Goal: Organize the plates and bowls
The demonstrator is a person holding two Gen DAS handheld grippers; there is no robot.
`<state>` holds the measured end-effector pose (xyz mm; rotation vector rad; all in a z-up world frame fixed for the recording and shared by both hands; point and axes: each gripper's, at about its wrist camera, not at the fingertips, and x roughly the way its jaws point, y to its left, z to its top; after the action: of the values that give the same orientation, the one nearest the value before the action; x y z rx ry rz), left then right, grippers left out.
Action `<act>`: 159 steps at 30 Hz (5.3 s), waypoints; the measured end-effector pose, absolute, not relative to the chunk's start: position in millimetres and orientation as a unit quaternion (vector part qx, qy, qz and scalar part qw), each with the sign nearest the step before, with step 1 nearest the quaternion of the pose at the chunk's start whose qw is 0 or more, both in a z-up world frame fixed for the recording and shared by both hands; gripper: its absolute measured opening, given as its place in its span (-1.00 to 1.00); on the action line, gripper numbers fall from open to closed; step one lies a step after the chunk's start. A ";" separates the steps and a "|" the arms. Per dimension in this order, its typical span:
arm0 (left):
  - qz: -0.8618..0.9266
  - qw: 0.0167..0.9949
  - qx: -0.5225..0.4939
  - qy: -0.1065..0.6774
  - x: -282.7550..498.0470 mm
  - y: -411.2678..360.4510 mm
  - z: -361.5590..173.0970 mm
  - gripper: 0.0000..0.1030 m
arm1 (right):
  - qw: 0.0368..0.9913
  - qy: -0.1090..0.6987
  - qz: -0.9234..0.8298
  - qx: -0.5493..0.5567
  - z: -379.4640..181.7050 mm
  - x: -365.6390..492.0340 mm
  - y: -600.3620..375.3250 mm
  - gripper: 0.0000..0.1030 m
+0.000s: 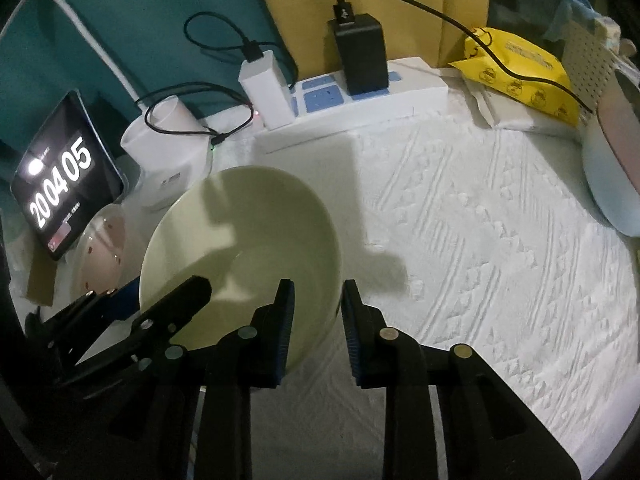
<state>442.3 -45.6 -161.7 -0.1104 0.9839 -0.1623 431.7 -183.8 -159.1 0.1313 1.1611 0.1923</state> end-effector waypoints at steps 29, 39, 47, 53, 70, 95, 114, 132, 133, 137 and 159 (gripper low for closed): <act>-0.081 0.918 -0.040 0.386 397.7 -51.8 -107.9 -0.43 | 0.876 0.468 0.097 0.059 -99.8 394.7 -194.0 -0.77; -0.085 0.931 -0.036 0.354 366.7 -59.6 -77.8 -0.43 | 0.891 0.439 0.098 0.063 -67.4 365.9 -202.6 -0.78; -0.092 0.938 -0.033 0.332 338.7 -67.3 -57.2 -0.43 | 0.901 0.418 0.099 0.067 -44.1 338.6 -210.8 -0.78; -0.100 0.940 -0.031 0.325 320.7 -76.4 -49.1 -0.43 | 0.906 0.406 0.093 0.069 -31.3 315.7 -221.2 -0.78; -0.125 0.934 -0.017 0.334 280.2 -114.8 -51.8 -0.43 | 0.906 0.407 0.071 0.094 -32.0 267.7 -258.0 -0.78; -0.131 0.900 0.011 0.416 260.1 -147.2 -118.4 -0.43 | 0.870 0.476 0.050 0.116 -97.6 240.1 -285.6 -0.78; -0.126 0.891 0.027 0.435 265.1 -150.3 -128.6 -0.40 | 0.861 0.502 0.038 0.068 -109.8 253.9 -281.2 -0.73; -0.118 0.906 0.012 0.406 256.8 -132.8 -104.5 -0.39 | 0.888 0.458 0.031 0.033 -79.5 250.1 -275.2 -0.47; -0.118 0.907 0.010 0.404 256.8 -131.1 -102.6 -0.40 | 0.890 0.455 0.034 0.031 -75.7 249.7 -272.9 -0.47; -0.115 0.911 0.003 0.395 257.4 -122.2 -94.8 -0.39 | 0.893 0.447 0.043 0.026 -65.9 249.0 -262.4 -0.47; -0.071 0.929 -0.050 0.361 267.8 -43.0 -71.7 -0.15 | 0.895 0.438 0.085 -0.012 -47.8 274.0 -189.2 -0.47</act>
<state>267.8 -43.0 -71.7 -0.1030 0.7391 -0.1448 274.0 -189.2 -47.8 -0.0248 0.9070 0.1758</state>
